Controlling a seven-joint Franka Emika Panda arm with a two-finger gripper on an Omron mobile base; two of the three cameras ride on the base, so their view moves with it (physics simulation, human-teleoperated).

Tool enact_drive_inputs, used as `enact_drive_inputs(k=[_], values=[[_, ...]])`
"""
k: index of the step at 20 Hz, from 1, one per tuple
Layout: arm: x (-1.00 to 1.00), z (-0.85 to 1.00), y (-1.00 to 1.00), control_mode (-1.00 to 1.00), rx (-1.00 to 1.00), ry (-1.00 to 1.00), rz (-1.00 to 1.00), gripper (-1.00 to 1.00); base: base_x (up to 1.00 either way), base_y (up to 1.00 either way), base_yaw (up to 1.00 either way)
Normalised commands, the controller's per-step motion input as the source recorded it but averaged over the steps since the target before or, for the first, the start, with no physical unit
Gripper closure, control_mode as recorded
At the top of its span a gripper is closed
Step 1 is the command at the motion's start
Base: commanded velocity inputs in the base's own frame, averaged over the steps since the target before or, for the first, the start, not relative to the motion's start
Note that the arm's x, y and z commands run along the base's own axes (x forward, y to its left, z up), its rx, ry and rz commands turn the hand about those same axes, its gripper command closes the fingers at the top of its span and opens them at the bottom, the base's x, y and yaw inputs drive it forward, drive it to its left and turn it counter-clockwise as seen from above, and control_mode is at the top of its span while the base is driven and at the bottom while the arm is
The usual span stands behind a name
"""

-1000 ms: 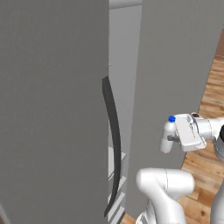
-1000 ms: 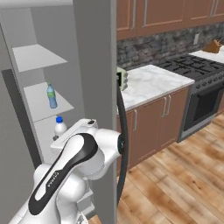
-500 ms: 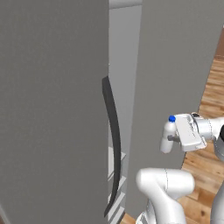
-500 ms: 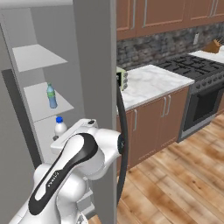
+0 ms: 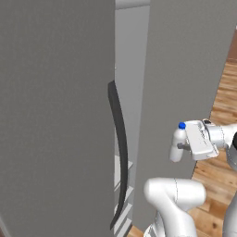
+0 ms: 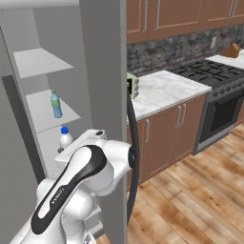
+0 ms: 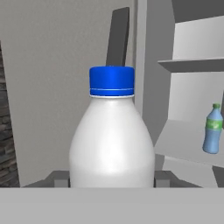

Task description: Take the bottled waters from the counter and place them in the freezer to freeze. Close the freezer door after placing the bottles.

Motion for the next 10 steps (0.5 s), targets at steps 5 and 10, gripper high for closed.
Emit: enact_drive_inputs(k=[5, 10], values=[[0.00, 0.00, 0.03, -1.00, 0.00, 0.00, -0.01, 1.00, 0.00, 0.00, 0.00], [0.00, 0.12, 0.18, -1.00, -0.04, 0.00, -0.09, 1.00, 0.00, 0.00, 0.00]])
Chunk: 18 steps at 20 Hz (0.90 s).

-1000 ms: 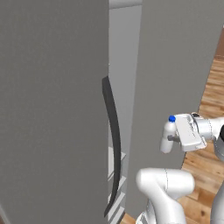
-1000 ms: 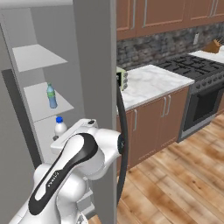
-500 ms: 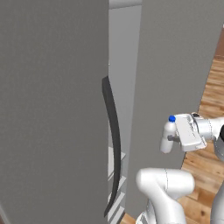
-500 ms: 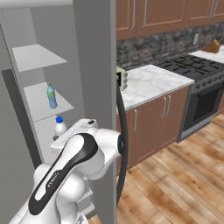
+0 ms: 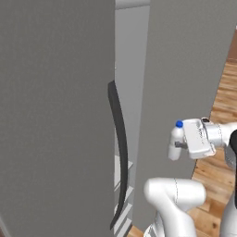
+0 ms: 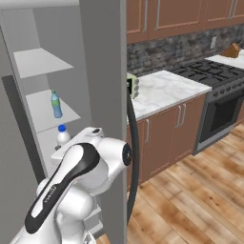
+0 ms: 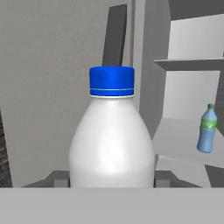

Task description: Take the bottled waters from the counter and place them in the freezer to freeze. Close the freezer door after placing the bottles.

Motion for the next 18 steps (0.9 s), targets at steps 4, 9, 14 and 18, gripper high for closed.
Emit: enact_drive_inputs(k=[4, 9, 14, 18], values=[[0.09, 0.56, 0.39, -1.00, -0.06, 0.00, -0.13, 1.00, 0.00, 0.00, 0.00], [0.37, 0.76, 0.30, -1.00, -0.07, 0.01, 0.00, 1.00, 0.00, 0.00, 0.00], [0.35, 0.63, 0.02, -1.00, 0.02, 0.01, 0.05, 1.00, 0.00, 0.00, 0.00], [0.36, 0.70, 0.01, -1.00, 0.03, 0.02, 0.04, 1.00, 0.00, 0.00, 0.00]])
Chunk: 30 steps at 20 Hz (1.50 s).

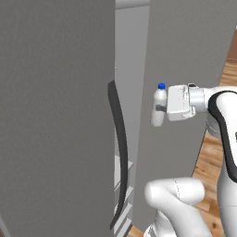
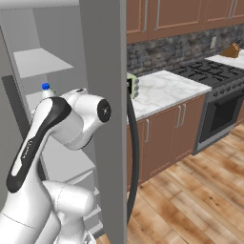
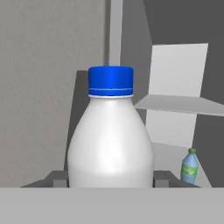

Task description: Take the bottled waters from the counter and place them in the freezer to freeze. Close the freezer door after placing the bottles.

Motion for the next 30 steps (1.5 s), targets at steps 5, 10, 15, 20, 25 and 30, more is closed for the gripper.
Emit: enact_drive_inputs(k=[5, 10, 15, 20, 25, 30], values=[[0.36, 0.72, 0.06, -1.00, 0.01, 0.07, 0.04, 1.00, 0.00, 0.00, 0.00], [0.63, 0.22, 0.29, -1.00, 0.04, 0.01, 0.01, 1.00, 0.00, 0.00, 0.00], [0.69, -0.01, 0.50, -1.00, 0.00, 0.00, 0.00, 1.00, 0.00, 0.00, 0.00], [0.59, -0.02, 0.52, -1.00, 0.00, 0.00, -0.01, 1.00, 0.00, 0.00, 0.00], [0.72, 0.01, 0.64, -1.00, 0.00, 0.00, -0.02, 1.00, 0.00, 0.00, 0.00], [0.48, 0.22, 0.34, -1.00, 0.00, 0.00, -0.04, 1.00, 0.00, 0.00, 0.00]])
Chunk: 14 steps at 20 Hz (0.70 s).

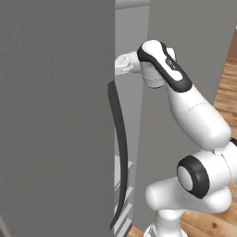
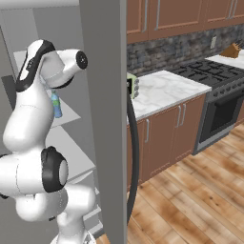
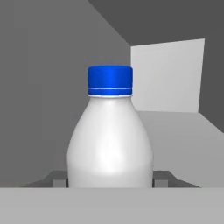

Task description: Take the bottled waters from the counter and place them in the freezer to freeze. Close the freezer door after placing the bottles.

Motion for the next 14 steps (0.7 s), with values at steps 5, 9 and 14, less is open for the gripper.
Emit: enact_drive_inputs(k=[5, 9, 14], values=[[0.29, 0.36, 0.04, -1.00, 0.00, 0.00, 0.00, 1.00, 0.00, 0.00, 0.00], [0.46, 0.04, 0.12, -1.00, 0.00, 0.00, 0.00, 1.00, 0.00, 0.00, 0.00], [0.45, -0.02, 0.08, -1.00, 0.00, -0.01, 0.00, 1.00, 0.00, 0.00, 0.00]])
